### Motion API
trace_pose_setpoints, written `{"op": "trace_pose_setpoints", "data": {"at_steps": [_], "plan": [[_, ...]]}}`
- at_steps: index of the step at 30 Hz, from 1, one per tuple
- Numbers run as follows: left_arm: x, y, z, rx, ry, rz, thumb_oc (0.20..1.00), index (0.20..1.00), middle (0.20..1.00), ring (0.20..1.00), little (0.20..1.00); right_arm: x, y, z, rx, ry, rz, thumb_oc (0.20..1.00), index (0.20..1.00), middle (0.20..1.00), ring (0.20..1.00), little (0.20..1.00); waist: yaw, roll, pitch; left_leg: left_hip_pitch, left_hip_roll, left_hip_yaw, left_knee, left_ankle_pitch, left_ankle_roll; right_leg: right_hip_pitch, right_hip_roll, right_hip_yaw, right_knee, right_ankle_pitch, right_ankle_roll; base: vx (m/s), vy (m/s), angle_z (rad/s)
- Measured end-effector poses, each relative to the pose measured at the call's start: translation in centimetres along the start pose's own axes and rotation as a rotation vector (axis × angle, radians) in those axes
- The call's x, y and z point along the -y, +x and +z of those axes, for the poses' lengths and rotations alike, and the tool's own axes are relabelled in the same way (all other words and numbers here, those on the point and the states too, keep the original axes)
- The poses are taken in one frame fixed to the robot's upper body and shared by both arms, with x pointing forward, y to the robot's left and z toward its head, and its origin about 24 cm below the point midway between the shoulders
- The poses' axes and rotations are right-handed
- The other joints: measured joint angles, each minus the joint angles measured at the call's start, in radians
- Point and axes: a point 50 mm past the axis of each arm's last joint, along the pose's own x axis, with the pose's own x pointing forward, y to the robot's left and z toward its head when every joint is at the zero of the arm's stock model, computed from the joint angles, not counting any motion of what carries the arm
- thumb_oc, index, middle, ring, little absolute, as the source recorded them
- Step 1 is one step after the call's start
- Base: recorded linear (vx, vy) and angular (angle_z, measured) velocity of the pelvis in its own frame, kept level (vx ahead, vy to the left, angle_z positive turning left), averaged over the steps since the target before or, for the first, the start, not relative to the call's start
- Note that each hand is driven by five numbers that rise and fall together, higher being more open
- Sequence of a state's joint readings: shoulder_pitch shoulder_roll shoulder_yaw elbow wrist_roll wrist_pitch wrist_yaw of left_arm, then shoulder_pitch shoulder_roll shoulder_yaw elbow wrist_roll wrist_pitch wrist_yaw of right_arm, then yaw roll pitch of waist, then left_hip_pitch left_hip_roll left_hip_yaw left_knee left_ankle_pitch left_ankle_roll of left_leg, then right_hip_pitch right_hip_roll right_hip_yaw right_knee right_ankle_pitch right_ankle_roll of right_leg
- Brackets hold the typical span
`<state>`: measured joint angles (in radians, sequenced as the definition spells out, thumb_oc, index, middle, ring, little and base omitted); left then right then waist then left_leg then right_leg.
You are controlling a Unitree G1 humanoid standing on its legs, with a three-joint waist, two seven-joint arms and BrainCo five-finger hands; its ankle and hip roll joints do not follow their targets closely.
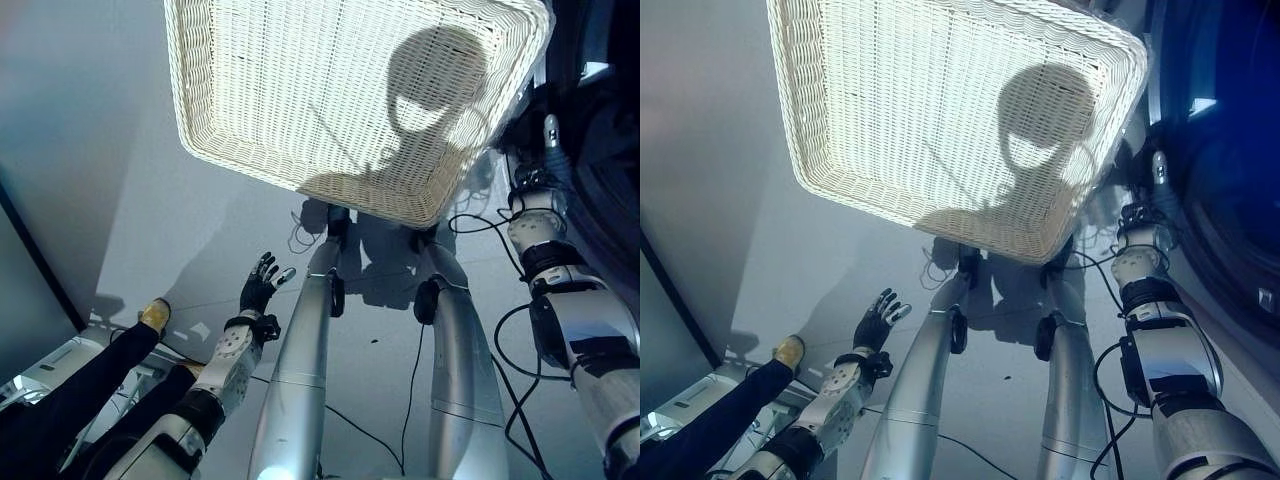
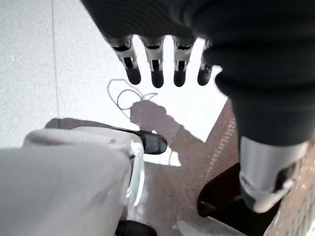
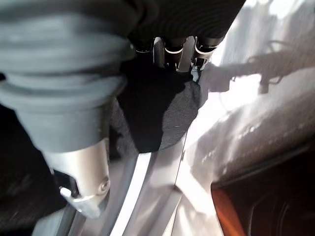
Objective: Put the clothes into the washing machine.
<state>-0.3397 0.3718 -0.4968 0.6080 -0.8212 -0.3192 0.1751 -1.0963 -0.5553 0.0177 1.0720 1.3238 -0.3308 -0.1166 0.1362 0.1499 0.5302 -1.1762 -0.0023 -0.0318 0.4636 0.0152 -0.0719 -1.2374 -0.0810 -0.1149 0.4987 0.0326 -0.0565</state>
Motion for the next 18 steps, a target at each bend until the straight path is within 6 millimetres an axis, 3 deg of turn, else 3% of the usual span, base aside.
{"op": "trace_pose_setpoints", "data": {"at_steps": [2, 3, 4, 10, 13, 14, 18], "plan": [[-0.2, 0.0, 0.0, 0.0, -0.003, 0.006, 1.0, 1.0, 1.0, 1.0, 1.0, -0.8, 0.0, 0.3, 0.01, -0.027, 0.052, 1.0, 1.0, 1.0, 1.0, 1.0, -0.001, 0.0, 0.0, 0.016, 0.0, 0.003, -0.013, 0.004, 0.005, 0.018, 0.001, 0.0, -0.02, 0.009, 0.003, -0.05, 0.032, -0.03], [-0.2, -0.1, -0.1, -0.002, -0.003, 0.006, 1.0, 1.0, 1.0, 1.0, 1.0, -1.1, 0.0, 0.4, 0.015, -0.035, 0.072, 0.799, 0.799, 0.799, 0.799, 0.799, -0.004, 0.0, 0.0, 0.027, 0.002, 0.004, -0.019, 0.005, 0.006, 0.029, 0.001, 0.0, -0.025, 0.01, 0.004, -0.05, 0.043, -0.02], [-0.2, -0.2, -0.2, -0.004, -0.003, 0.002, 1.0, 1.0, 1.0, 1.0, 1.0, -1.2, -0.1, 0.1, 0.008, -0.037, 0.091, 0.2, 0.2, 0.2, 0.2, 0.2, -0.006, 0.0, 0.0, 0.05, 0.002, 0.005, -0.029, 0.007, 0.007, 0.052, 0.002, 0.001, -0.037, 0.013, 0.008, -0.05, 0.047, 0.0], [-0.7, -0.7, -1.0, -0.031, -0.002, 0.002, 1.0, 1.0, 1.0, 1.0, 1.0, -3.9, -0.2, 3.1, 0.167, 0.08, 0.217, 0.2, 0.2, 0.2, 0.2, 0.2, -0.019, -0.001, 0.0, 0.128, -0.003, 0.023, -0.077, 0.019, 0.013, 0.123, 0.007, 0.013, -0.081, 0.026, 0.021, -0.05, 0.06, -0.03], [-0.7, -0.7, -1.0, -0.031, -0.002, 0.002, 1.0, 1.0, 1.0, 1.0, 1.0, -3.9, -0.2, 3.1, 0.167, 0.08, 0.217, 0.2, 0.2, 0.2, 0.2, 0.2, -0.019, -0.001, 0.0, 0.128, -0.003, 0.023, -0.077, 0.019, 0.013, 0.123, 0.007, 0.013, -0.081, 0.026, 0.021, 0.0, 0.0, 0.0], [-1.1, -1.0, -1.5, -0.045, -0.001, 0.014, 1.0, 1.0, 1.0, 1.0, 1.0, -4.4, -0.2, 4.8, 0.25, 0.158, 0.236, 0.2, 0.2, 0.2, 0.2, 0.2, -0.041, 0.0, 0.0, 0.177, -0.006, 0.031, -0.1, 0.022, 0.017, 0.163, 0.006, 0.022, -0.091, 0.025, 0.025, 0.0, 0.0, 0.0], [-1.4, -1.1, -1.7, -0.053, -0.01, 0.029, 1.0, 1.0, 1.0, 1.0, 1.0, -4.1, -0.5, 6.2, 0.304, 0.249, 0.215, 0.2, 0.2, 0.2, 0.2, 0.2, -0.076, -0.002, 0.001, 0.221, -0.003, 0.041, -0.108, 0.023, 0.017, 0.202, 0.011, 0.028, -0.104, 0.034, 0.019, -0.02, 0.06, -0.07]]}}
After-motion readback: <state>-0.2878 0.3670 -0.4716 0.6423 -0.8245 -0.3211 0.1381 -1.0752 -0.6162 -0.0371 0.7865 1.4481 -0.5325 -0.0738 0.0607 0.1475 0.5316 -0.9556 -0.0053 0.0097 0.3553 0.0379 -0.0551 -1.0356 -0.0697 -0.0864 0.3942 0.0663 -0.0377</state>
